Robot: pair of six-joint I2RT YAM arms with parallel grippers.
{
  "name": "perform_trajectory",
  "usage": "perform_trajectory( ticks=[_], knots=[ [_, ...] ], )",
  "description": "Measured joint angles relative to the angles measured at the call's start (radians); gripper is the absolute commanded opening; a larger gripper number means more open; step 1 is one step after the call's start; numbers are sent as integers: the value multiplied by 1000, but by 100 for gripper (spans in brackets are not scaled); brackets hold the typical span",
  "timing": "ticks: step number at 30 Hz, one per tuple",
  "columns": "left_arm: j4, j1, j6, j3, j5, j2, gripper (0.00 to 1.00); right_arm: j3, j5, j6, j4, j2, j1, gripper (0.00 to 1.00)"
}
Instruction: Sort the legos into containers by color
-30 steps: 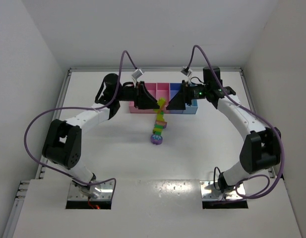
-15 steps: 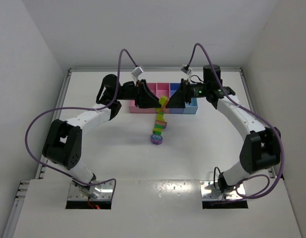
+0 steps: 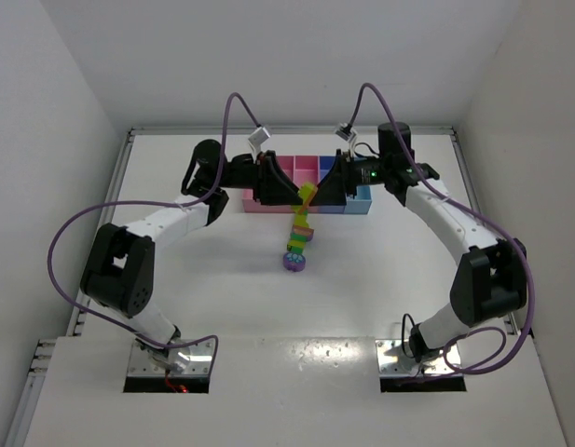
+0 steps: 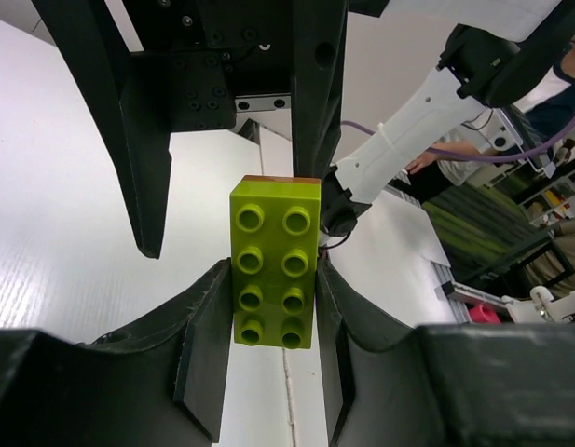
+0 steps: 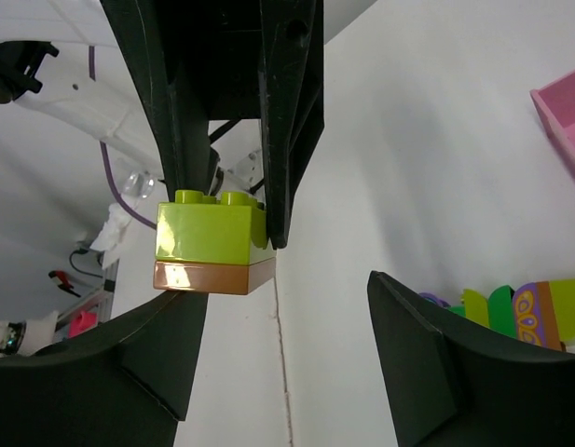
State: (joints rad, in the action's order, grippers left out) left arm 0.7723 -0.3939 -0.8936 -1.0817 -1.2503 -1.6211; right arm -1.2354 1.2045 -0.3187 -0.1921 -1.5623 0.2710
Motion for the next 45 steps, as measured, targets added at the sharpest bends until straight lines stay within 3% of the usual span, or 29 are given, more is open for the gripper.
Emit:
perform_trajectory(
  ticks=[15,35,41,45],
  knots=[
    [-23,20,21,-2,16,-20,5,11,37,159,-159,44,15,68],
    [-23,4,21,-2,16,-21,5,-6,24,85,-87,-31,15,69],
    [-23,-5,21,-2,29,-21,5,-29,30,61,-65,-43,15,60],
    [-26,-10,30,-2,41,-26,5,-44,39,45,-39,-45,15,46]
  ],
)
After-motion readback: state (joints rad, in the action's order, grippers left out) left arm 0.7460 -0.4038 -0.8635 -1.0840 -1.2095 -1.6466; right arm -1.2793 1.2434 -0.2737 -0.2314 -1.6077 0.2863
